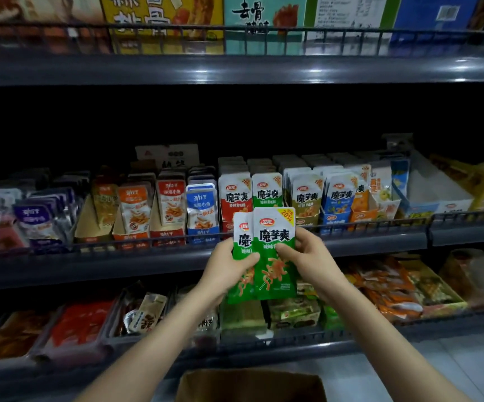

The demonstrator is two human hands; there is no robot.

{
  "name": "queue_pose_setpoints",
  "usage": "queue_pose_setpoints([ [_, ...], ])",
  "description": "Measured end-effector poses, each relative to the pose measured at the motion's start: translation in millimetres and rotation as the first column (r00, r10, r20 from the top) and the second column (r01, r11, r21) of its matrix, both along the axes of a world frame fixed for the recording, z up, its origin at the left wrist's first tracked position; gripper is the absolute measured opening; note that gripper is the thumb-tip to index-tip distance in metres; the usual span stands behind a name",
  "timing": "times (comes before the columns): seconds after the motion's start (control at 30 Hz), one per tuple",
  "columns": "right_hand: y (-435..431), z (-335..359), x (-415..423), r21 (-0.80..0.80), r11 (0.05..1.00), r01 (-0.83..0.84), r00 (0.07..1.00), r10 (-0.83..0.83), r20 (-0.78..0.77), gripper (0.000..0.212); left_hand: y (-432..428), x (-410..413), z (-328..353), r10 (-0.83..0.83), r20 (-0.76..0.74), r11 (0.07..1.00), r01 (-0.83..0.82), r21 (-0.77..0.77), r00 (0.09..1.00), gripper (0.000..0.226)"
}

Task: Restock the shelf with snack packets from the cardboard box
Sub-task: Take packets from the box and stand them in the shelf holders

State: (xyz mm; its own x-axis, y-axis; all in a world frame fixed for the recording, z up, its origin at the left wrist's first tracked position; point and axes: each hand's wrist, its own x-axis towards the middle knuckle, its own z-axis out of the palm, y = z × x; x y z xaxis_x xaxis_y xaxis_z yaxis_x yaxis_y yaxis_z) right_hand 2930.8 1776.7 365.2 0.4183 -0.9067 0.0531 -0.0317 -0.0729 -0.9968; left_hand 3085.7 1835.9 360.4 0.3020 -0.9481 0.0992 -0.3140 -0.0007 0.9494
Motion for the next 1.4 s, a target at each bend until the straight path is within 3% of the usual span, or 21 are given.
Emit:
queue_pose_setpoints([
  [0.13, -30, 17, 3, -0.100, 0.991, 0.093, 0.994, -0.087, 0.067, 0.019, -21, 15, 4, 0.047, -0.036, 0.997, -0.049, -0.062, 0.998, 0.015],
  [0.23, -55, 29, 11, -0.235, 0.944, 0.233, 0.969, -0.203, 0.142, 0.020, -34, 28, 10, 0.099, -0.105, 0.990, -0.109, -0.093, 0.990, 0.017],
  [0.37, -87, 34, 28, -0.345, 0.893, 0.290, 0.956, -0.252, 0.150, 0.020, -46, 47, 15, 0.147, -0.169, 0.981, -0.165, -0.102, 0.975, 0.014],
  [0.83, -120, 10, 49, -0.379, 0.899, 0.221, 0.971, -0.239, 0.001, 0.015, -53, 69, 5, 0.181, -0.221, 0.972, -0.208, -0.106, 0.958, 0.016],
  [0.97, -125, 16, 45, -0.387, 0.908, 0.159, 0.971, -0.214, -0.103, 0.031, -54, 66, 2, 0.180, -0.231, 0.973, -0.208, -0.099, 0.956, 0.015],
  [1.07, -131, 23, 44, -0.461, 0.871, 0.168, 0.960, -0.252, -0.125, 0.039, -54, 63, 3, 0.168, -0.234, 0.975, -0.196, -0.103, 0.958, 0.016],
  [1.2, -137, 27, 47, -0.535, 0.833, 0.140, 0.938, -0.284, -0.197, 0.027, -56, 58, 7, 0.153, -0.239, 0.977, -0.183, -0.110, 0.959, 0.016],
  [1.3, -138, 30, 49, -0.574, 0.807, 0.138, 0.903, -0.340, -0.261, 0.029, -57, 56, 9, 0.162, -0.244, 0.977, -0.190, -0.098, 0.956, 0.015],
  [1.4, -132, 38, 50, -0.641, 0.754, 0.141, 0.902, -0.364, -0.230, 0.027, -57, 53, 11, 0.166, -0.236, 0.978, -0.190, -0.083, 0.957, 0.016],
])
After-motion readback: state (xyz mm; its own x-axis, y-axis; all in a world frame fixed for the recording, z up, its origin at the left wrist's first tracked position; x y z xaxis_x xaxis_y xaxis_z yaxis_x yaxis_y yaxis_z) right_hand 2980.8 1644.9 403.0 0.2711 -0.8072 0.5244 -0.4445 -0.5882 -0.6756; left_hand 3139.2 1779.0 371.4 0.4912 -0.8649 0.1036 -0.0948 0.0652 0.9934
